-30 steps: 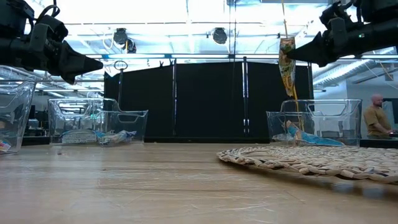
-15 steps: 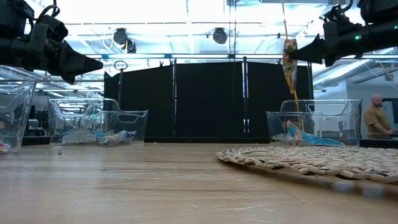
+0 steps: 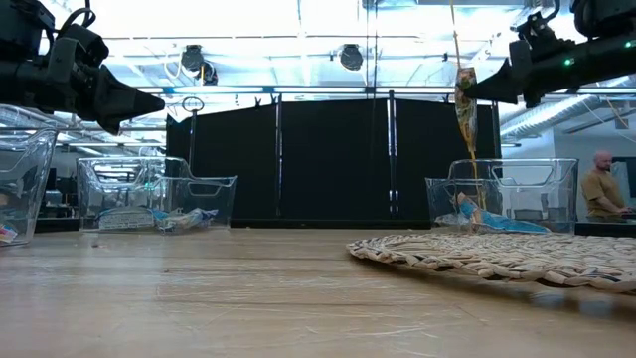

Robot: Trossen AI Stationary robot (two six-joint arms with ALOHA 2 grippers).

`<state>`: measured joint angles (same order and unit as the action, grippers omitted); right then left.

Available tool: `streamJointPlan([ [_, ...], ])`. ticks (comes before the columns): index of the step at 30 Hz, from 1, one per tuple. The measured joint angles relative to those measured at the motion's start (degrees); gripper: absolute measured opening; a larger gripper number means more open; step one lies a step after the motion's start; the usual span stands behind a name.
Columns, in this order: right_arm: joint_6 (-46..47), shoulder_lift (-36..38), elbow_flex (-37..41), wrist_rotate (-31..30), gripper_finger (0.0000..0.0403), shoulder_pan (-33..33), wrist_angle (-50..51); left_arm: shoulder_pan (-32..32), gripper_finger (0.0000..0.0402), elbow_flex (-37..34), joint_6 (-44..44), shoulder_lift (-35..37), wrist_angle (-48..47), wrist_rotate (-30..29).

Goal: Pick and place Granola Bars by type
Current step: Put the yellow granola bar into the top right transparent bin

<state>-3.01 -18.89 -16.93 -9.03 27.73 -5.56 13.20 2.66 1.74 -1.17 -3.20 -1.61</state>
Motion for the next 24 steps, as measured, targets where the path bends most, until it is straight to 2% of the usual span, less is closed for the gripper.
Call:
streamJointPlan([
  [5, 3.12, -1.22, -4.97, 3.16, 0.0002, 0.01, 2.09, -0.01, 0.0031, 0.02, 0.02, 0.0, 0.02, 0.0],
  [9, 2.84, -3.84, -12.62, 4.59, 0.0002, -0.01, 9.15, -0.01, 0.0031, 0.0, 0.0, 0.0, 0.01, 0.0],
  [17, 0.82, -13.18, -27.96, -3.13, 0.0002, 0.01, 31.11, 0.01, 0.0031, 0.01, 0.0, 0.02, 0.02, 0.0],
  [20, 1.82, -16.81, -30.16, -4.4, 0.0002, 0.01, 37.88, 0.02, 0.0031, 0.02, 0.0, 0.0, 0.02, 0.0],
  [24, 3.99, -20.94, -30.23, -2.73, 0.0002, 0.01, 42.41, 0.01, 0.0031, 0.02, 0.0, 0.01, 0.02, 0.0],
])
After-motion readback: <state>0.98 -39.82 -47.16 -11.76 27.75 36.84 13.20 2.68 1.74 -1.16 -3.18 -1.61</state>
